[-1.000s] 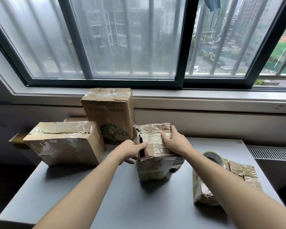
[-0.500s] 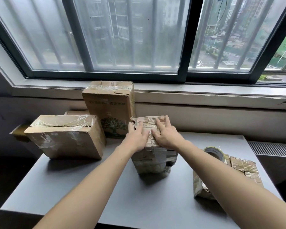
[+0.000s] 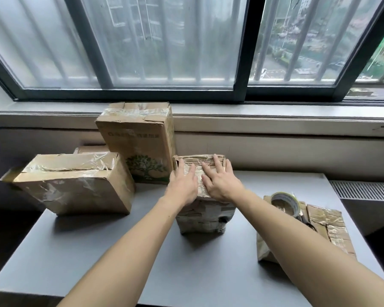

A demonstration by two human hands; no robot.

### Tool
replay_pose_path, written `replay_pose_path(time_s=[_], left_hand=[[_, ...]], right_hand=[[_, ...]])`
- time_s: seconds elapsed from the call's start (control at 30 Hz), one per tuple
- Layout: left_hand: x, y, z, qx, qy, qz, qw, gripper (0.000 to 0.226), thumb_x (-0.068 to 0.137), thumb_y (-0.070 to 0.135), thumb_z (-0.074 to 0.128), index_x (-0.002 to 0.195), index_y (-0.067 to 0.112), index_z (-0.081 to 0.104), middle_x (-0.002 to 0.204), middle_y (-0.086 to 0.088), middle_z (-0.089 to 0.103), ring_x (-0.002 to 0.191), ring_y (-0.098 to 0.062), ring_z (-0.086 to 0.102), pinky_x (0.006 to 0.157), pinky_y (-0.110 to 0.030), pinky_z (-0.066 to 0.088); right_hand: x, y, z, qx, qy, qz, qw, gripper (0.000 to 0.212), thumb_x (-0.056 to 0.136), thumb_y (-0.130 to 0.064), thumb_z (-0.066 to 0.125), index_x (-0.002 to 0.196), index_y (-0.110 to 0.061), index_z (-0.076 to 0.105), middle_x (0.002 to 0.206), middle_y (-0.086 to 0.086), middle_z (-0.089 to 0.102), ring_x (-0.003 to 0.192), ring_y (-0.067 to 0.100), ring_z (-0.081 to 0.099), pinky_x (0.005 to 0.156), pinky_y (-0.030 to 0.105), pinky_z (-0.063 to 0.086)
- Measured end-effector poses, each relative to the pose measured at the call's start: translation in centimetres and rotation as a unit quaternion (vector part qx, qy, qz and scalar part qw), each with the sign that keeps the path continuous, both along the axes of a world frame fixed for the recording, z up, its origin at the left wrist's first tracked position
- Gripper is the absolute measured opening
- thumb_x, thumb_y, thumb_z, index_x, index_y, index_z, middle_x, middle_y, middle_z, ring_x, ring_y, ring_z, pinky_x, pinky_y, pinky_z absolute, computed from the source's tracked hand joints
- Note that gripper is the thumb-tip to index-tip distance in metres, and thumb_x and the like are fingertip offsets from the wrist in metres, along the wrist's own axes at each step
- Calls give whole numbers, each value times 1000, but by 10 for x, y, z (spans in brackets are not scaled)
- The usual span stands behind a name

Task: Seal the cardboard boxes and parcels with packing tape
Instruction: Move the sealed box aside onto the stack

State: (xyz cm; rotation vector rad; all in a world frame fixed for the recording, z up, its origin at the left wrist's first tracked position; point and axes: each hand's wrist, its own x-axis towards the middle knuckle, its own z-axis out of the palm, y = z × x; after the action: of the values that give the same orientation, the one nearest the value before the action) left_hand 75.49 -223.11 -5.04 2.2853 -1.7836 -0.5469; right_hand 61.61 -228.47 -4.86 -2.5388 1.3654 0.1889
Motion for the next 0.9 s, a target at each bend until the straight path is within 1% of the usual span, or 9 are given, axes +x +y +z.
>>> replay_pose_path(time_s=[0.07,0.17,0.27,0.33,0.4,0.5,0.7,0.83,0.9], left_hand=[[5,2,2,-25,-20,-11,999,54,106,39,24,158,27,17,164,-10,-18,151,-31,-14,122,-54,5],[15,-1,4,-48,-28,-41,998,56,106,43,19,159,25,13,164,-9,-19,151,-25,-18,124,-46,1],[18,-2,-6,-28,-58,-53,997,62,103,43,6,158,14,13,165,-17,-7,152,-31,-14,124,-46,0],[11,-2,-9,-8,-51,-40,998,57,106,37,14,159,15,13,165,-15,-7,152,-28,-11,124,-46,0],[6,-2,-7,4,-48,-54,997,56,107,34,18,159,17,11,166,-13,-8,152,-25,-11,124,-45,-1],[8,-3,4,-3,-43,-66,997,56,107,36,23,159,16,14,166,-14,-5,153,-25,-8,124,-43,0],[17,2,32,-75,67,-66,993,59,102,35,47,155,14,31,166,-7,3,153,-19,-3,122,-32,2],[13,1,48,-141,76,-62,985,54,102,34,50,150,14,40,165,-6,17,152,-19,11,124,-38,12],[0,2,52,-181,80,-79,977,48,101,31,51,146,13,47,162,-6,27,150,-19,19,123,-41,18]], right_hand=[[0,-1,5,-8,-20,-29,999,62,101,-53,13,158,-30,17,168,7,-8,151,40,-16,121,59,1],[0,0,13,-31,-60,-13,998,61,104,-49,26,160,-29,14,168,9,-4,154,31,-8,124,48,0],[0,2,3,-36,-53,-1,998,75,94,-56,6,160,-23,14,167,16,-2,153,36,-4,124,48,4],[-2,4,-5,-42,-32,2,999,93,78,-58,-10,160,-21,15,167,16,-3,153,37,-3,123,49,3],[-4,6,-4,-34,-24,-4,999,83,88,-57,-4,161,-22,14,167,16,-4,154,37,-3,123,48,1],[-4,3,4,-15,-58,-13,998,58,106,-43,24,160,-23,19,168,12,-2,154,32,-3,124,46,3],[-23,1,33,2,-224,-79,971,48,106,-35,42,149,-14,43,164,10,24,152,21,19,121,32,17],[-35,6,46,-23,-266,-117,957,47,105,-34,44,145,-12,50,158,8,39,148,16,29,118,26,20],[-43,11,48,-51,-296,-137,944,40,104,-31,47,136,-9,59,143,8,56,138,18,45,112,27,30]])
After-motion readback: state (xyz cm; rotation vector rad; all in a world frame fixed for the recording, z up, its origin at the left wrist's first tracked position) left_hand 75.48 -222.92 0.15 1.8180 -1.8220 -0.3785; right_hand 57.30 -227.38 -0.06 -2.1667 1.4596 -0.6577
